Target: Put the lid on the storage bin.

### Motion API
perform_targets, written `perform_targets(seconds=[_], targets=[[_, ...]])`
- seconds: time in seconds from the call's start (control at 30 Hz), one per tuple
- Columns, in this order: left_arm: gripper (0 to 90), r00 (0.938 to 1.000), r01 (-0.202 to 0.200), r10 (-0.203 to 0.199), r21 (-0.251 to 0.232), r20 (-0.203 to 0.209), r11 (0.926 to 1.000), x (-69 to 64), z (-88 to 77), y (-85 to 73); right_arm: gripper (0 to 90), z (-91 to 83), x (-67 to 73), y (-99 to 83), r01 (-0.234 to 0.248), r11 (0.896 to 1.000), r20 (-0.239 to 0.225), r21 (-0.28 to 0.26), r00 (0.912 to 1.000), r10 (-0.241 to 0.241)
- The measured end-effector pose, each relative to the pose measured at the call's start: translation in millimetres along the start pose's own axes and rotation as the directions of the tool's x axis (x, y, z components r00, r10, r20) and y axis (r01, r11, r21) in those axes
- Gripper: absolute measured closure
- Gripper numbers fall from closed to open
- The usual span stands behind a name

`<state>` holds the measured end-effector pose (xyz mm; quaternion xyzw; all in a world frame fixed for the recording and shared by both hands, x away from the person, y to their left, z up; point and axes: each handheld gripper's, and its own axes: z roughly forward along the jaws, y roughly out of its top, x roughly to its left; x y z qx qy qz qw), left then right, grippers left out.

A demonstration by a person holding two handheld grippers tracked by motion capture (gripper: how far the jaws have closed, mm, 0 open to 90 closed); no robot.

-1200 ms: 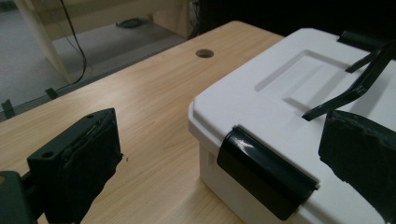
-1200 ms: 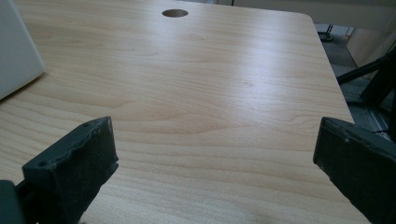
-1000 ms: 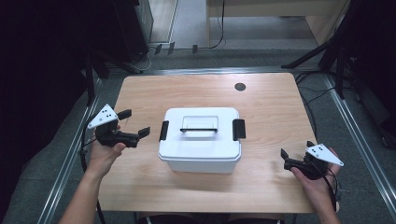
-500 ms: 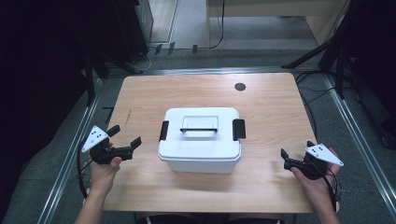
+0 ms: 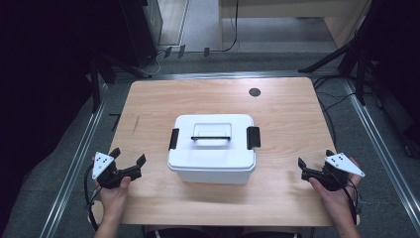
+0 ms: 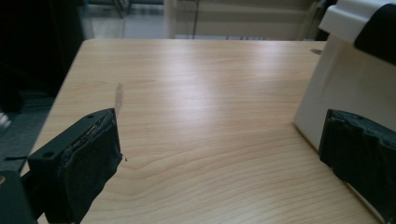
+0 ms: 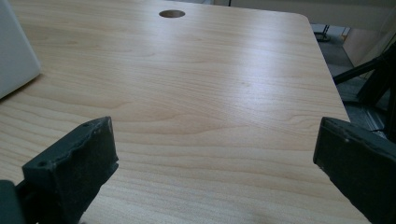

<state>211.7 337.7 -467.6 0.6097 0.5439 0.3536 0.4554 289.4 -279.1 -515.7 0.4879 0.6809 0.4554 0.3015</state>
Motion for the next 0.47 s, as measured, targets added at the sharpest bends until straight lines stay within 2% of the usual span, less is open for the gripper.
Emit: perform_targets(seconds=[0.07,0.13,0.2,0.27,0.47], targets=[[0.0,0.9997,-0.018,0.018,0.010,-0.015,0.9998,-1.9,-0.1,-4.2,0.0,0.4,0.6,0.0,0.003,1.000,0.003,0.000,1.0000,-0.003],[0.0,0.9995,-0.018,0.018,0.034,-0.024,0.9993,-3.3,1.9,-11.3,0.0,0.5,1.3,-0.1,0.003,1.000,0.002,0.000,1.0000,-0.003],[0.0,0.9999,-0.008,0.008,0.048,-0.009,0.9988,-3.1,3.6,-15.3,0.0,0.4,1.3,-0.2,0.003,1.000,0.004,0.000,1.0000,-0.003],[0.0,0.9997,-0.010,0.011,0.045,-0.022,0.9989,-3.8,4.5,-16.0,0.0,0.2,1.1,-0.3,0.002,1.000,0.008,-0.003,1.0000,-0.002],[0.0,0.9996,-0.017,0.018,0.047,-0.020,0.9987,-4.5,5.2,-16.5,0.0,-0.6,1.2,-0.5,-0.003,1.000,0.010,-0.004,0.9999,0.003]])
